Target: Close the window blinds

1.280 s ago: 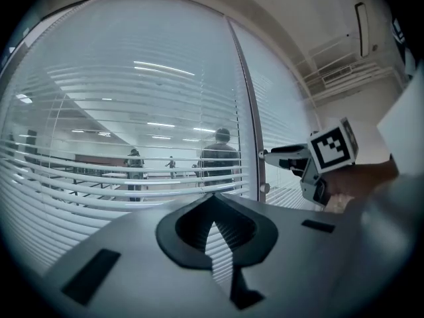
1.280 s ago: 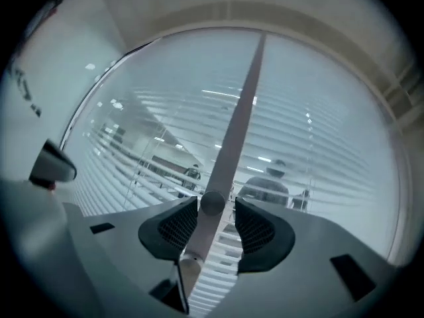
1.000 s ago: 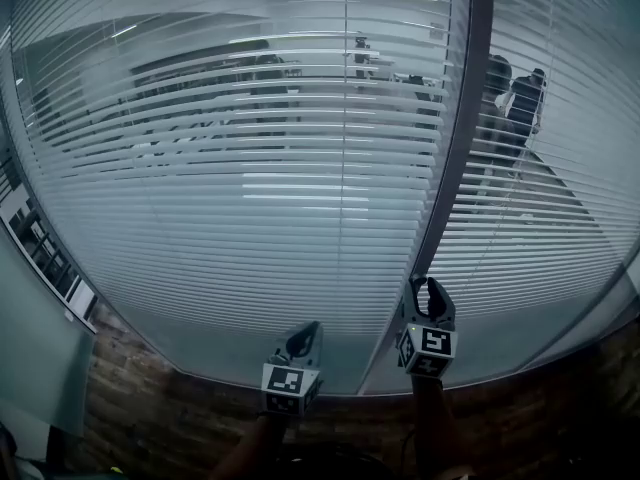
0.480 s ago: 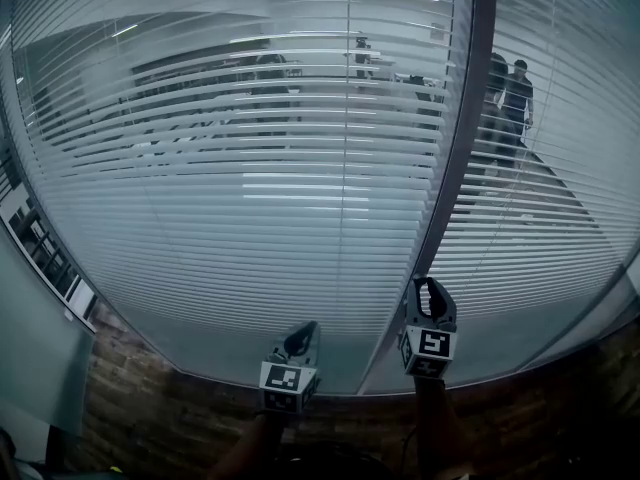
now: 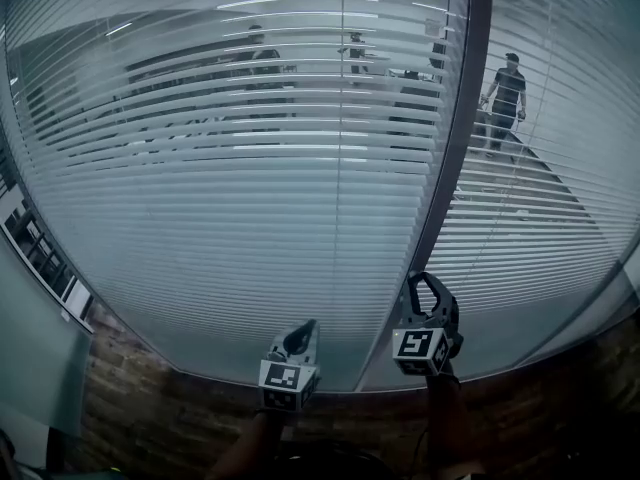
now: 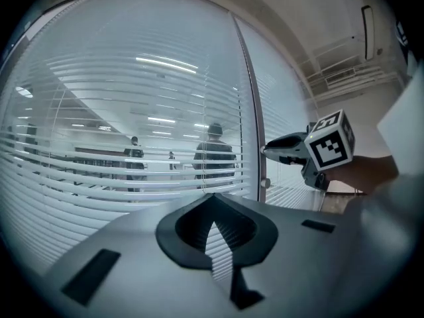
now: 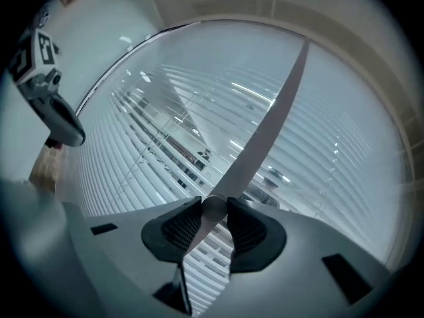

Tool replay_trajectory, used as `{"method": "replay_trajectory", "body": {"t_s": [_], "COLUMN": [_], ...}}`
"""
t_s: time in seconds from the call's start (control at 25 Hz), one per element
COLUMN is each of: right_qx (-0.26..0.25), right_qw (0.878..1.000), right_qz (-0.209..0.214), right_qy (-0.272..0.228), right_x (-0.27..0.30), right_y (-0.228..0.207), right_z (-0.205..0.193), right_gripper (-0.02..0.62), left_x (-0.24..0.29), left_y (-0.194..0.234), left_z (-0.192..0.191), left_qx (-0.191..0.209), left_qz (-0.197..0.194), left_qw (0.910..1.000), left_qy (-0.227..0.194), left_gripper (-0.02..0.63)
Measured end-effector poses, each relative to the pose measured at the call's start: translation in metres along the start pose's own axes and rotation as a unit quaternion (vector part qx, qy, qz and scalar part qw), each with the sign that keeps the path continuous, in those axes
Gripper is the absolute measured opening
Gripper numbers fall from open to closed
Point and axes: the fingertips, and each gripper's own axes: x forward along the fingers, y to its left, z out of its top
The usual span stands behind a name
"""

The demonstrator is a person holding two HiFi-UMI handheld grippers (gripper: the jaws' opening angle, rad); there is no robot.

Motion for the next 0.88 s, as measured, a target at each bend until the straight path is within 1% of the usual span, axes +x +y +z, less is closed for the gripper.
{"method": "replay_trajectory", "body": {"t_s": [0.16,0.28,0.32,0.4,0.48,0.56,0.64,0.68,0.72,0.8,0.84,0.88], "right_qx": [-0.078,-0.149,-0.160,-0.156,-0.128,-0.106,-0.095,-0.077,-0.047,0.042,0.094,0.150], "right_qw": [0.997,0.989,0.987,0.988,0.992,0.994,0.995,0.997,0.999,0.999,0.995,0.987], "right_qz": [-0.004,-0.012,-0.012,-0.009,-0.003,-0.001,-0.004,-0.002,0.003,0.020,0.029,0.042], "right_qy": [0.010,0.017,0.017,0.016,0.013,0.011,0.009,0.005,-0.001,-0.016,-0.024,-0.029], "right_x": [-0.002,-0.002,-0.003,-0.003,-0.002,0.000,-0.001,-0.003,-0.005,-0.010,-0.012,-0.012], "right_y": [0.003,0.007,0.009,0.010,0.007,0.004,0.004,0.004,0.004,0.004,0.003,0.002], "right_z": [0.002,0.000,0.000,0.000,0.001,0.002,0.002,0.001,0.001,-0.001,-0.003,-0.004], "right_gripper": [0.126,0.126,0.126,0.126,0.126,0.126,0.126,0.126,0.126,0.126,0.126,0.127], "left_x": [-0.001,-0.005,-0.006,-0.008,-0.008,-0.005,-0.005,-0.005,-0.006,-0.007,-0.008,-0.008], "left_y": [0.004,0.005,0.006,0.005,0.002,0.000,-0.003,-0.003,-0.003,-0.001,0.000,0.001], "left_z": [-0.002,-0.001,-0.002,-0.003,-0.002,-0.001,0.000,-0.001,-0.003,-0.005,-0.005,-0.004], "left_qx": [0.005,0.004,0.005,0.005,0.004,0.005,0.002,0.003,0.005,0.006,0.006,0.006], "left_qz": [0.001,0.004,0.004,0.003,0.001,-0.001,-0.003,-0.003,-0.002,0.000,0.003,0.005], "left_qw": [1.0000,1.0000,1.0000,1.0000,0.9998,1.0000,1.0000,1.0000,1.0000,0.9999,0.9999,0.9999], "left_qy": [-0.006,-0.002,-0.005,0.006,0.018,0.004,0.000,-0.001,-0.005,-0.009,-0.011,-0.010], "left_gripper": [0.001,0.001,0.002,0.000,0.002,0.001,0.000,0.001,0.002,0.002,0.000,0.000]}}
